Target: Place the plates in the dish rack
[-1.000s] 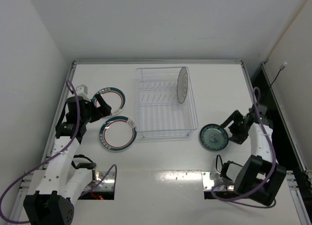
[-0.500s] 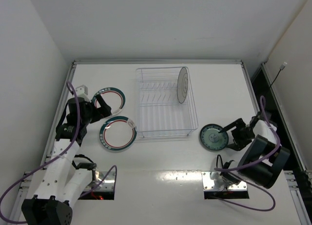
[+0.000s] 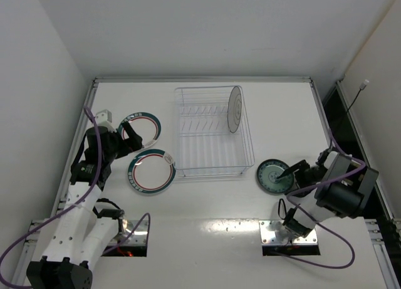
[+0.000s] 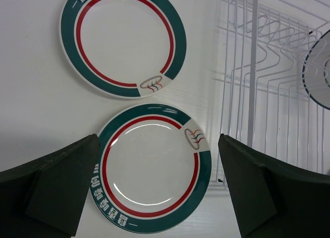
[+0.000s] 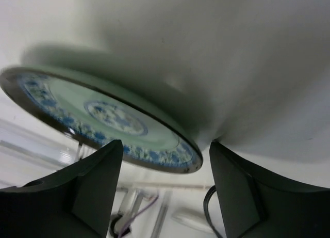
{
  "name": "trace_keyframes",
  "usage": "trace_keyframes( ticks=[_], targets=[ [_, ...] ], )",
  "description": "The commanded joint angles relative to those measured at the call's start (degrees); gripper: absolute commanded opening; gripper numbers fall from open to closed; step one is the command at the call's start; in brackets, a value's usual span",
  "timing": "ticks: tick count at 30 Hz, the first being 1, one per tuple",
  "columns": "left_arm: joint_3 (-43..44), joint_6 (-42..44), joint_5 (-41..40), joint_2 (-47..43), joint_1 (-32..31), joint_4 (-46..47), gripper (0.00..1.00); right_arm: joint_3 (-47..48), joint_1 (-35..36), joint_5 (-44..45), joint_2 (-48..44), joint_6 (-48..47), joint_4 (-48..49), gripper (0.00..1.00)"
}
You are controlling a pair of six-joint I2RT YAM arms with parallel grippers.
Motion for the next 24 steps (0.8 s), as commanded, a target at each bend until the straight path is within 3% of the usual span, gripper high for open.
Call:
trace_keyframes(
  ticks=[1, 5, 8, 9, 13, 17, 18, 21, 24],
  targets=[
    [2.23, 0.21, -0.54, -0.66, -0.81, 0.97, 1.00, -1.87, -0.22, -4.76, 1.87, -1.28, 4.37, 0.64],
    [2.23, 0.21, -0.54, -0.66, -0.81, 0.97, 1.00, -4.06, -0.22, -5.46, 1.87, -1.28, 7.18, 0.53],
    [2.23, 0.21, -1.06, -0.66, -0.81, 0.97, 1.00, -5.82, -0.22, -6.86, 3.89, -1.28, 10.34, 0.29],
    [2.23, -0.31, -1.06, -0.66, -0.81, 0.97, 1.00, -6.35, -0.22, -6.86, 5.11, -0.76, 11.22, 0.16],
    [2.23, -0.32, -1.06, -0.66, -0.81, 0.97, 1.00, -7.76, -0.22, -6.86, 5.75, -0.76, 13.43, 0.00],
    [2.23, -0.32, -1.06, -0.05, -0.81, 0.97, 1.00, -4.88, -0.22, -6.34, -0.13, -2.25, 9.23, 0.00],
    [2.23, -0.32, -1.06, 0.48, -0.81, 0.97, 1.00, -3.38, -0.22, -5.55, -5.80, -2.25, 7.90, 0.00],
    [2.23, -0.32, -1.06, 0.48, -0.81, 0.97, 1.00, 6.63, 2.14, 0.75, -12.79, -3.39, 0.71, 0.00],
    [2.23, -0.32, -1.06, 0.48, -0.81, 0.97, 1.00, 11.04, 5.13, 6.92, -23.59, 0.03, 0.68, 0.00]
  ],
)
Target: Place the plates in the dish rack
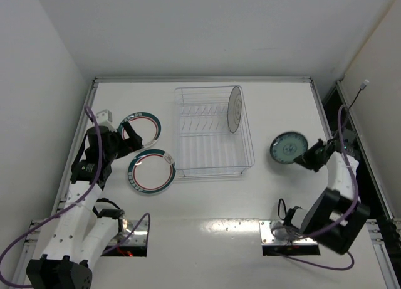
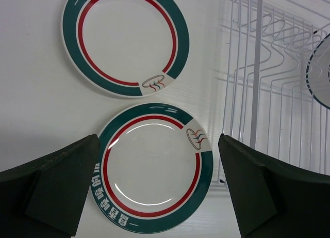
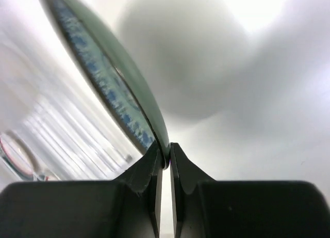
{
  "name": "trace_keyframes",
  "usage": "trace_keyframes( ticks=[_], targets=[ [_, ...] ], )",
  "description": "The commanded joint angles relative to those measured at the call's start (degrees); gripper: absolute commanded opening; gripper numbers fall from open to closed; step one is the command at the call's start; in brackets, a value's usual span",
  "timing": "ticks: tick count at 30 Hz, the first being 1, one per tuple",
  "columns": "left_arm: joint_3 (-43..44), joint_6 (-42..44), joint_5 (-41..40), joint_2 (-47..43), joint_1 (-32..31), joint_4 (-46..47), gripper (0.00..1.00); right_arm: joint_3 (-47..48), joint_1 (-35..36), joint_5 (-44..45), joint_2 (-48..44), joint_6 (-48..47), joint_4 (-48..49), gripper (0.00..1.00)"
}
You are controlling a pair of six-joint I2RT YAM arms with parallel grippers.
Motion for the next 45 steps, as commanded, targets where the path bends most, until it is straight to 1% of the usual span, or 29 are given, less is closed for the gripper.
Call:
trace_keyframes(
  ticks=[1, 3, 5, 6, 8, 9, 10, 11, 12, 13, 14, 15, 16, 17, 18, 19, 20, 21, 22, 23, 24, 25, 27, 29, 32, 34, 41, 43, 45],
  targets=[
    [1.70, -0.10, -0.41, 0.33, -0.55, 0.99, 1.00, 7.63, 3.72, 9.86, -12.34, 2.48, -1.18, 0.00],
    [1.70, -0.10, 0.12, 0.33, -0.55, 0.99, 1.00, 10.45, 7.06, 14.51, -14.39, 3.18, -2.58, 0.00],
    [1.70, -0.10, 0.73, 1.47, -0.55, 0.99, 1.00, 15.98, 9.69, 18.98, -15.54, 3.19, -3.11, 0.00],
    [1.70, -0.10, 0.73, 1.47, -0.55, 0.99, 1.00, 20.00, 13.01, 20.58, -15.54, 3.19, -4.07, 0.00],
    [1.70, -0.10, 0.73, 1.47, -0.55, 0.99, 1.00, 23.89, 17.15, 26.37, -14.85, 3.80, -4.87, 0.00],
    [1.70, -0.10, 0.73, 1.47, -0.55, 0.99, 1.00, 27.82, 21.96, 28.57, -14.14, 3.80, -5.48, 0.00],
    [1.70, -0.10, 0.73, 1.47, -0.55, 0.99, 1.00, 29.95, 24.62, 33.38, -13.18, 4.33, -5.48, 0.00],
    [1.70, -0.10, 0.73, 1.47, -0.55, 0.99, 1.00, 34.32, 30.56, 35.95, -10.04, 4.33, -6.96, 0.00],
    [1.70, -0.10, 0.73, 1.47, -0.55, 0.99, 1.00, 36.72, 33.84, 41.98, -8.09, 4.94, -7.85, 0.00],
    [1.70, -0.10, 0.73, 1.47, -0.55, 0.99, 1.00, 39.00, 37.18, 45.00, -6.07, 5.73, -8.64, 0.00],
    [1.70, -0.10, 0.73, 1.47, -0.55, 0.99, 1.00, 43.29, 40.52, 47.99, -3.96, 5.74, -9.95, 0.00],
    [1.70, -0.10, 0.21, 1.47, -0.55, 0.99, 1.00, 45.68, 46.99, 53.76, -1.85, 6.52, -10.84, 0.00],
    [1.70, -0.10, 0.21, 1.47, -0.55, 0.99, 1.00, 47.88, 50.10, 56.43, 2.52, 7.14, -11.71, 0.00],
    [1.70, -0.62, 0.21, 1.47, -0.55, 0.99, 1.00, 52.60, 52.83, 58.98, 5.00, 8.19, -12.59, 0.00],
    [1.70, -0.63, 0.21, 1.47, -0.55, 0.99, 1.00, 55.00, 57.56, 63.53, 7.46, 8.81, -15.04, 0.00],
    [1.70, -0.63, 0.21, 1.47, -0.55, 0.99, 1.00, 57.46, 59.43, 65.66, 12.79, 9.51, -16.37, 0.00],
    [1.70, -0.63, 0.21, 1.47, -0.55, 0.99, 1.00, 62.70, 60.84, 67.25, 15.81, 9.52, -18.12, 0.00],
    [1.70, -0.63, -0.32, 1.47, -0.55, 0.99, 1.00, 65.54, 61.99, 69.87, 18.79, 10.30, -21.88, 0.00],
    [1.70, -0.63, -0.32, 1.47, -0.55, 0.99, 1.00, 71.05, 63.74, 72.08, 24.57, 10.31, -23.66, 0.00],
    [1.70, -0.63, -0.32, 1.47, -0.55, 0.99, 1.00, 73.54, 64.63, 72.10, 24.62, 10.31, -25.24, 0.00],
    [1.70, -0.63, -0.32, 2.00, -0.55, 0.99, 1.00, 75.92, 65.33, 73.92, 29.58, 10.31, -26.56, 0.00],
    [1.70, -0.63, -0.32, 2.00, -0.55, 0.99, 1.00, 80.03, 66.56, 74.99, 31.81, 10.31, -28.84, 0.00],
    [1.70, -0.63, 0.29, 2.00, -0.55, 0.99, 1.00, 83.05, 67.10, 77.70, 37.16, 10.31, -30.18, 0.00],
    [1.70, -0.63, 0.82, 2.52, -0.55, 0.99, 1.00, 86.73, 67.80, 78.95, 40.25, 10.31, -31.67, 0.00],
    [1.70, -0.63, 0.82, 3.05, -1.07, 0.99, 1.00, 90.08, 68.94, 82.54, 45.08, 9.78, -33.34, 0.00],
    [1.70, -0.63, 0.82, 3.06, -1.08, 0.99, 1.00, 91.40, 68.94, 83.17, 47.20, 9.78, -34.04, 0.00],
    [1.70, -0.63, 0.82, 3.06, -1.08, 0.99, 1.00, 91.41, 69.47, 84.58, 53.62, 9.78, -34.58, 0.00],
    [1.70, -0.63, 0.82, 3.06, -1.08, 0.99, 1.00, 90.10, 69.47, 84.58, 54.94, 10.39, -34.58, 0.00],
    [1.70, -0.63, 0.82, 3.06, -1.08, 0.99, 1.00, 88.44, 69.47, 82.56, 56.00, 11.10, -34.58, 0.00]
  ],
)
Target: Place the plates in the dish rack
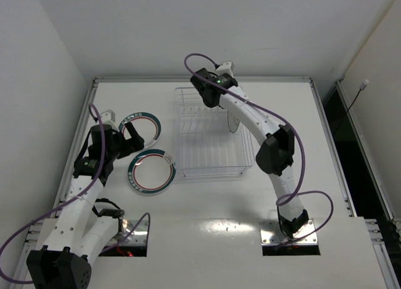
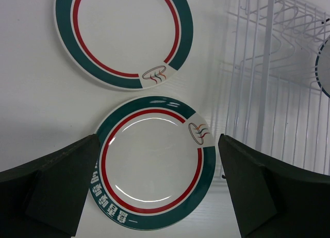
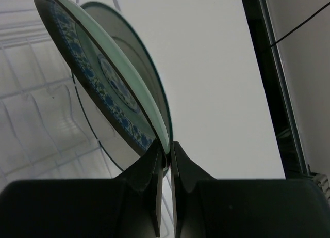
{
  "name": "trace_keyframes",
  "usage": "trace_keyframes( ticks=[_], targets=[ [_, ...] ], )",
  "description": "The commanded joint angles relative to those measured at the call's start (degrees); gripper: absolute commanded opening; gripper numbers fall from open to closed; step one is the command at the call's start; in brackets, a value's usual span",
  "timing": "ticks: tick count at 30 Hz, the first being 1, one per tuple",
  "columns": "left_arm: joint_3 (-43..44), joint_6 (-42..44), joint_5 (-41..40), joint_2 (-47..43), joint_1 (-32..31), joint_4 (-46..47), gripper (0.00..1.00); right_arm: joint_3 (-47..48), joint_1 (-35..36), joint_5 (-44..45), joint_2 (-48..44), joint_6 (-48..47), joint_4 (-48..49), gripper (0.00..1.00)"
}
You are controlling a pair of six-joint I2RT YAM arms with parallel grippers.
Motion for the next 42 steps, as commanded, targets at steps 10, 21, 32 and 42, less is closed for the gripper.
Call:
trace_keyframes(
  ticks=[10, 21, 32, 42],
  targets=[
    [1.70, -0.19, 0.85, 0.35, -0.68, 1.10, 1.00, -10.79, 2.09, -10.96, 3.95, 9.63, 4.90, 0.00],
    [1.70, -0.19, -0.21, 0.35, -0.68, 0.58, 1.00, -16.08, 1.57, -14.06, -5.35, 8.05, 8.79, 0.31],
    [2.23, -6.49, -3.89, 2.10, -0.68, -3.00, 1.00, -22.55, 6.22, -16.75, -31.35, -3.79, 16.48, 0.50],
    [-14.28, -27.85, 17.11, -5.53, 18.12, -5.31, 1.00, -60.27, 8.16, -34.17, -63.60, -1.62, 30.84, 0.53]
  ],
)
